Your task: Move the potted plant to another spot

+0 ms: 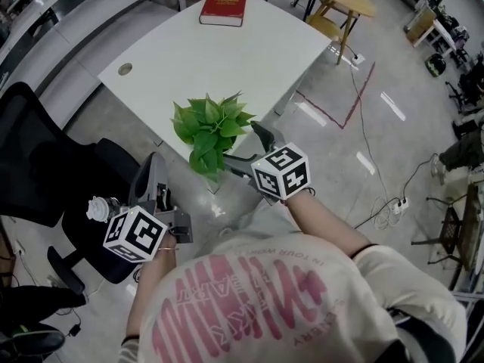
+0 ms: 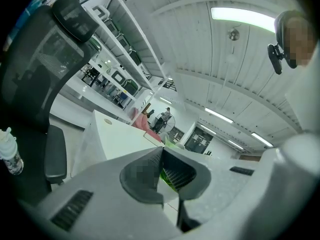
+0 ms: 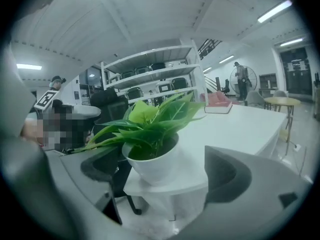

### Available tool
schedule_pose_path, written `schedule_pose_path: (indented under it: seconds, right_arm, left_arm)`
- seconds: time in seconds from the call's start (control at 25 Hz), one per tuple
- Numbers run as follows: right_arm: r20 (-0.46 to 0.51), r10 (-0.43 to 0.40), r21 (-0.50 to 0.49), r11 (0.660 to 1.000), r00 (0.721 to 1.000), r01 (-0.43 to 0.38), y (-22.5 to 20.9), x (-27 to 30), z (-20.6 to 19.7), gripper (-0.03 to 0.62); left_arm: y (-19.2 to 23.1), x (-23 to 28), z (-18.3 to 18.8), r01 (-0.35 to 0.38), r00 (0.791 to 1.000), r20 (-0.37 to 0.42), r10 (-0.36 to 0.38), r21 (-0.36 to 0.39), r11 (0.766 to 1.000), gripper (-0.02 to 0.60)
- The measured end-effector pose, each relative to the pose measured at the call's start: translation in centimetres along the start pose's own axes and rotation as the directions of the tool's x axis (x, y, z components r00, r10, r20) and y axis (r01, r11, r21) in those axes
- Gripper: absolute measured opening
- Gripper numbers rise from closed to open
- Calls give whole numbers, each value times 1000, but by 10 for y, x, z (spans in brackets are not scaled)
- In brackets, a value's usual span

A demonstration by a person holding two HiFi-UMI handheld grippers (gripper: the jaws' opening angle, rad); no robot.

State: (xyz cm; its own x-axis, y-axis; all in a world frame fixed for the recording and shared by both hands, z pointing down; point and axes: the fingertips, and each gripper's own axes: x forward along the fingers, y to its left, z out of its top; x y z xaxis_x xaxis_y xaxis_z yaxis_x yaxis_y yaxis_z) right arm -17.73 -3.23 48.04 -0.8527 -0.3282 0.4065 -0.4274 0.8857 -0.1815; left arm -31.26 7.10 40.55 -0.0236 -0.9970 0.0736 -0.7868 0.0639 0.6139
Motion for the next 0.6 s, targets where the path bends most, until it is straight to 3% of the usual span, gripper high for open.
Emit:
schedule_pose_path:
  seconds: [0.24,0.6]
  right_arm:
    - [40,-77,25,997,996,76,-19,-40,11,547]
    - [225,-181,68,983,957,170,-40,-91,68,537]
  left_arm:
    - [-22,9,6,47,999,6,-47,2,999,3]
    - [-45,27,24,96,994,42,-98,47,994,3]
